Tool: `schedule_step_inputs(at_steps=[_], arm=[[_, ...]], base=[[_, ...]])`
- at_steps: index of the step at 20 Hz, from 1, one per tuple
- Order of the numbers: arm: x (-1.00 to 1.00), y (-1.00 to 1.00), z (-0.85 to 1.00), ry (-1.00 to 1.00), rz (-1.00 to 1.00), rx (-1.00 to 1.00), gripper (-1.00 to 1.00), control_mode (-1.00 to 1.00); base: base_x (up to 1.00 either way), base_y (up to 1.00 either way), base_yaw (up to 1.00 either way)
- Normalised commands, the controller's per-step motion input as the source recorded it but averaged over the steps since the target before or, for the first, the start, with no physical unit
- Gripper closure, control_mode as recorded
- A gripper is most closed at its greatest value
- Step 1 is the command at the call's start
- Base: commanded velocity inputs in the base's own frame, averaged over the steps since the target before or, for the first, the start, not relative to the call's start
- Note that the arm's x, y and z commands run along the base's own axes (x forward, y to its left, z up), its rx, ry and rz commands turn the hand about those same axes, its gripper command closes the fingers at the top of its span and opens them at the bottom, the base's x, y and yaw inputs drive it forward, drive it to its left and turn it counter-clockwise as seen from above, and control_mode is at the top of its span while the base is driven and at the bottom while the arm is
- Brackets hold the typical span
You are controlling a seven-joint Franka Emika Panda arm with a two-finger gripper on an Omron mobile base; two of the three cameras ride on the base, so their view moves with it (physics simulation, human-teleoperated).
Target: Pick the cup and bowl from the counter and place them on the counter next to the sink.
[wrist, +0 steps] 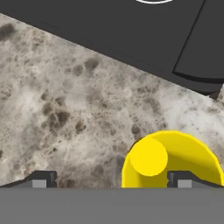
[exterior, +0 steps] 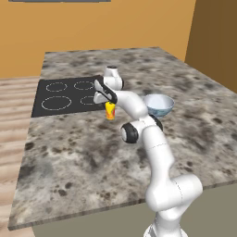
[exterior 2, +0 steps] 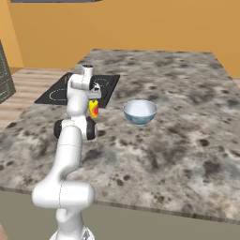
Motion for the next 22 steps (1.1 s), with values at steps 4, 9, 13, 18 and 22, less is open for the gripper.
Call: schedule_step_inputs(at_steps=[4, 9, 13, 18, 22], arm=[[0.39, 0.00, 0.08, 0.04, 0.01, 0.00, -1.00, -1.00], [0.23, 0.00, 0.23, 0.00, 0.00, 0.00, -1.00, -1.00], [0.17, 0.00, 0.04, 0.03, 0.00, 0.00, -1.00, -1.00], [0.00, 0.04, -0.01, 0.14, 0.02, -0.03, -1.00, -1.00], [0.00, 0.03, -0.02, 0.14, 0.04, -0.03, -1.00, -1.00]], base=[[0.00, 0.00, 0.00], [0.00, 0.00, 0.00], [0.00, 0.00, 0.00], [0.00, 0.00, 0.00], [0.00, 0.00, 0.00]])
